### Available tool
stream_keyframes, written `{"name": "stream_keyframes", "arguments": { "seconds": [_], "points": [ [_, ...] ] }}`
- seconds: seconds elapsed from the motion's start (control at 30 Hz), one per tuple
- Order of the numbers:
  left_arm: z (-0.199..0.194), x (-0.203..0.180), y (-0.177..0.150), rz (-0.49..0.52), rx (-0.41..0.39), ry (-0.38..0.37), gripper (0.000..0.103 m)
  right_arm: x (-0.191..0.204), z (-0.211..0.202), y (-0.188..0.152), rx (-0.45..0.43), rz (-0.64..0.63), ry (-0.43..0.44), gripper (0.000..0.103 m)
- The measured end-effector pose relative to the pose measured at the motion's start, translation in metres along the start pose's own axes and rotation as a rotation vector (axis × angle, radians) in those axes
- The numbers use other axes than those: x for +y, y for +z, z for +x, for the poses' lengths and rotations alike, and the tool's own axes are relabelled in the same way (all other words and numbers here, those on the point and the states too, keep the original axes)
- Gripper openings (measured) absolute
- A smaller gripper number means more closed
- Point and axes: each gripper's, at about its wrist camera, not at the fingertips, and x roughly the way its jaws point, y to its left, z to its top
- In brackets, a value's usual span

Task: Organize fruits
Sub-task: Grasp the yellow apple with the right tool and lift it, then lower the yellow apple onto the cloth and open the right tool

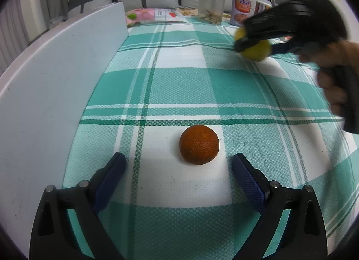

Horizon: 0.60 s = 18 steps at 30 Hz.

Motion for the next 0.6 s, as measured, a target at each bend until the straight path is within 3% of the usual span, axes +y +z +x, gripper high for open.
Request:
{"name": "stream_keyframes", "arguments": {
  "seconds": [0.17,0.3,0.47,0.6],
  "points": [
    [0.0,0.0,0.0,0.0,0.0,0.001,0.097,-0.01,-0.053,-0.051,0.058,-0.072,0.013,0.064],
    [0.0,0.0,0.0,0.001,0.0,0.002,0.097,-0.018,-0.081,-0.111,0.11,-0.072,-0.027,0.064],
    [0.0,0.001,0.0,0.001,0.0,0.002,0.097,-0.021,-0.075,-0.164,0.1,-0.055,-0.101,0.065],
    [0.0,0.0,0.001,0.001,0.001,0.002,0.097,-0.022,-0.079,-0.182,-0.005,-0.023,-0.125,0.073]
  ]
}}
